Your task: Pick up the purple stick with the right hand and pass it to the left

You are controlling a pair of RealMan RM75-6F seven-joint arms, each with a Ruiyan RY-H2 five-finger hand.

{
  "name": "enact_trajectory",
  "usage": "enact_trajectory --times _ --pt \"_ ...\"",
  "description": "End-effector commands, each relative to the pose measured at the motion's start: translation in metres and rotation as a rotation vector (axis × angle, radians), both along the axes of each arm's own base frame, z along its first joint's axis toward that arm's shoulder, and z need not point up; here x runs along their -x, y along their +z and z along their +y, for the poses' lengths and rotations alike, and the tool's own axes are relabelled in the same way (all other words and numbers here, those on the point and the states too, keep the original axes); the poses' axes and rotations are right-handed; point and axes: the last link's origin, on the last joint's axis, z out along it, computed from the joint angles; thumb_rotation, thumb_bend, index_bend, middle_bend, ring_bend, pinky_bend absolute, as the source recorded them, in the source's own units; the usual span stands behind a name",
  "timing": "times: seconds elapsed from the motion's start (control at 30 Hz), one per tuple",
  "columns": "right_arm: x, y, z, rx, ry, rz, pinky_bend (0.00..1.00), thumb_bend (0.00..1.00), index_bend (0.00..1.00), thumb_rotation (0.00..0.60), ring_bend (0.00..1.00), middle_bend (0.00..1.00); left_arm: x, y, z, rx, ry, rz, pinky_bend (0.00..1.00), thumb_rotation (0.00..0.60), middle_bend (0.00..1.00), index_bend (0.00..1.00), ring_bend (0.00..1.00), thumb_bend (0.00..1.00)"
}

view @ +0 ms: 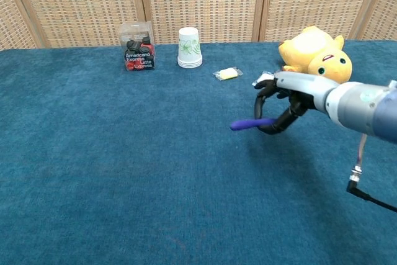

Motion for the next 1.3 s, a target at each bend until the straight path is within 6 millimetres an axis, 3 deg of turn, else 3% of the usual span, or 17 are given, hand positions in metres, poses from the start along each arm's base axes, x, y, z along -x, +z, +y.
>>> enact_trajectory --times 0.03,0.33,0.43,0.63,0.73,0.87,1.3 --pt "-0.035 0.008 -0.007 -0.018 -0.036 -0.099 0.00 0.52 0.61 0.600 0.00 0.10 -0.008 0.008 0.017 -0.001 -0.062 0.002 0.00 0.600 0.00 0.00 0.00 0.00" --pt "-0.089 0.010 -0.020 -0.057 -0.104 -0.213 0.00 0.53 0.61 0.600 0.00 0.11 -0.045 0.004 0.072 0.085 -0.305 -0.041 0.00 0.600 0.00 0.03 0.00 0.00" --pt "-0.102 0.007 -0.025 -0.061 -0.136 -0.229 0.00 0.53 0.61 0.600 0.00 0.11 -0.060 -0.007 0.090 0.140 -0.379 -0.107 0.00 0.600 0.00 0.09 0.00 0.00" --pt "-0.106 -0.002 -0.027 -0.080 -0.190 -0.239 0.00 0.54 0.61 0.600 0.00 0.11 -0.088 -0.030 0.113 0.157 -0.501 -0.124 0.00 0.600 0.00 0.27 0.00 0.00" --pt "-0.107 -0.006 -0.026 -0.091 -0.202 -0.245 0.00 0.54 0.61 0.600 0.00 0.11 -0.105 -0.046 0.121 0.173 -0.552 -0.131 0.00 0.600 0.00 0.35 0.00 0.00" --pt "-0.109 -0.011 -0.025 -0.103 -0.200 -0.246 0.00 0.54 0.61 0.600 0.00 0.11 -0.122 -0.069 0.126 0.188 -0.592 -0.140 0.00 0.600 0.00 0.38 0.00 0.06" --pt "-0.110 -0.010 -0.025 -0.111 -0.199 -0.250 0.00 0.54 0.62 0.600 0.00 0.11 -0.141 -0.135 0.121 0.260 -0.617 -0.134 0.00 0.600 0.00 0.43 0.00 0.10"
